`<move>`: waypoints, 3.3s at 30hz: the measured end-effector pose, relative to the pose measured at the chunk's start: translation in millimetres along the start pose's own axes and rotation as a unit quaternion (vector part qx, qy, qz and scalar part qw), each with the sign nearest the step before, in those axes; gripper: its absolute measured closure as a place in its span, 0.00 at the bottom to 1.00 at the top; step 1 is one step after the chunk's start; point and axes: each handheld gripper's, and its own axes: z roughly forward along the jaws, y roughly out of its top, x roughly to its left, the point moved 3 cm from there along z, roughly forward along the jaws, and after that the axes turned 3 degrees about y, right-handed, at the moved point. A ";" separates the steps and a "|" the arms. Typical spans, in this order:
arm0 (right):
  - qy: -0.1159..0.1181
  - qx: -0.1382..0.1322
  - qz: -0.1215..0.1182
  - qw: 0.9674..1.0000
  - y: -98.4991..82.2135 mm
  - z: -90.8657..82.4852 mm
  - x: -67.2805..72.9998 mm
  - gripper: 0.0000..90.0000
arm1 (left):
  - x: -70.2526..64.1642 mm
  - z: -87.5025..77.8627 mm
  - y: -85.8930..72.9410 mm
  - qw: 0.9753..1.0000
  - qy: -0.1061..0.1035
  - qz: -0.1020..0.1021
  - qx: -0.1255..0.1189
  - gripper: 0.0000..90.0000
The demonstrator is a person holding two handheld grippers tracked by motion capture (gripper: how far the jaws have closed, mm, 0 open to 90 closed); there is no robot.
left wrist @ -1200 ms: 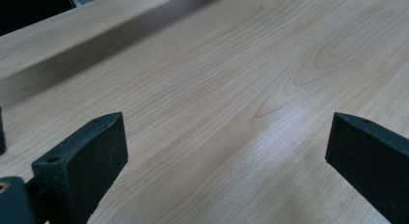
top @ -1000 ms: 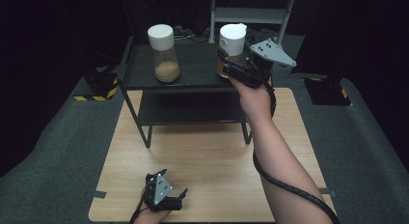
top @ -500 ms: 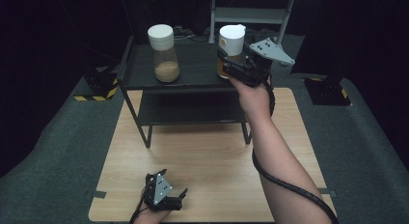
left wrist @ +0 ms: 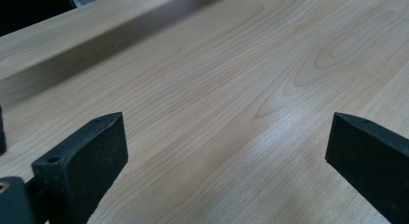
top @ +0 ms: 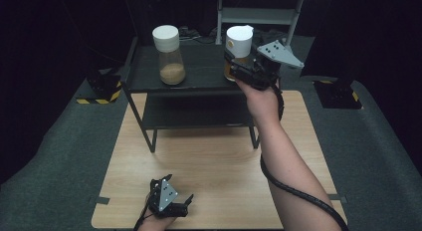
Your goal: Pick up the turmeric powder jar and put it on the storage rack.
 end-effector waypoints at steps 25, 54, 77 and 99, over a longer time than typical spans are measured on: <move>-0.012 0.021 -0.008 1.000 7.1 -3.8 10.1 0.00 | 0.4 0.0 -0.2 1.000 0.000 -0.002 -0.001 0.02; 0.018 -0.006 -0.033 0.999 -12.2 -74.7 18.6 0.00 | -2.8 0.1 0.3 1.000 0.007 0.004 0.000 0.02; 0.026 -0.002 -0.051 0.998 -38.7 -113.5 16.9 0.00 | -3.9 0.9 2.1 1.000 0.007 0.011 0.006 0.02; 0.023 0.034 -0.082 0.996 -83.8 -145.0 19.9 0.00 | -5.2 1.4 3.1 1.000 0.008 0.017 0.009 0.02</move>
